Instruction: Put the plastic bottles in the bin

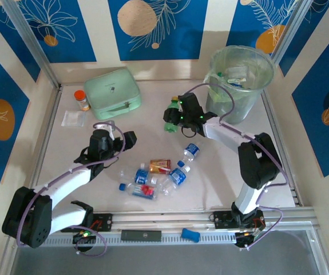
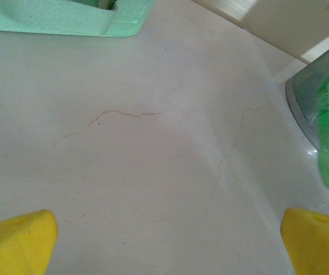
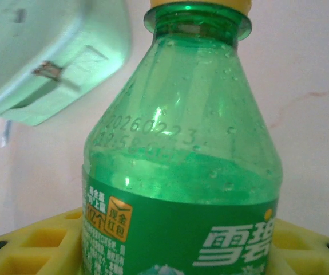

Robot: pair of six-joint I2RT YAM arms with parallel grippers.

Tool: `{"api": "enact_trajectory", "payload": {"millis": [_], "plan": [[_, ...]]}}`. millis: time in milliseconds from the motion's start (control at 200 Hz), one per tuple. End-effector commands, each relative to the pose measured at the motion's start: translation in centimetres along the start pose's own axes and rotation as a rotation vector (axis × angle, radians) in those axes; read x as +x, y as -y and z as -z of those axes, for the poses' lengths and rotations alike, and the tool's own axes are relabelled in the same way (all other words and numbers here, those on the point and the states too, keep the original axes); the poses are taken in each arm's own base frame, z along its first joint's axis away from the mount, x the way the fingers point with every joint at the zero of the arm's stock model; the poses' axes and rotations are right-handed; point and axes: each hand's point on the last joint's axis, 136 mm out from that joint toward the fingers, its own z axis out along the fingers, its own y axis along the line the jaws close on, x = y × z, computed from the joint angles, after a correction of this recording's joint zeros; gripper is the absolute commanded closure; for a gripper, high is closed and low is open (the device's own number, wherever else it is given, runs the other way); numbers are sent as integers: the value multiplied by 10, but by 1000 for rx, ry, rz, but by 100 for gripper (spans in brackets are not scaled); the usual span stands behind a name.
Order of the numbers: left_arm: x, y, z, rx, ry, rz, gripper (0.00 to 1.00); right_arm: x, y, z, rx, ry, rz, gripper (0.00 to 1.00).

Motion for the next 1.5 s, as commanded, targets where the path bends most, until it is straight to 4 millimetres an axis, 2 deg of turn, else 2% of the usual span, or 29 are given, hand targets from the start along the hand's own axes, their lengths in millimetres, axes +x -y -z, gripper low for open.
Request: {"api": "enact_trajectory", "payload": {"millis": [0,225,390,605,745,825,965,1191,1326,1496], "plan": [[-14,2,-1,-1,30,35,0,-24,-25,37,-87,55,101,49],[-12,11,-13,47,4,81,0,-59,-25,96,-105,116,104,50],[-11,21,-20,84,-18,88,0,-99,-18,153,-147,223,96,50],[-6,41,-34,136,-62,65,0,-159,10,224,-150,392,53,52],[1,57,-42,167,-99,30,0,-195,39,256,-22,499,78,53],[6,66,-46,182,-123,1,0,-212,58,266,43,527,70,53],[17,79,-52,192,-164,-56,0,-235,95,271,128,557,6,53],[27,99,-55,223,-219,-124,0,-258,145,253,203,521,-97,53],[32,98,-53,217,-233,-145,0,-256,172,233,239,454,-158,52],[35,92,-49,200,-237,-153,0,-247,190,208,249,386,-204,49]]}}
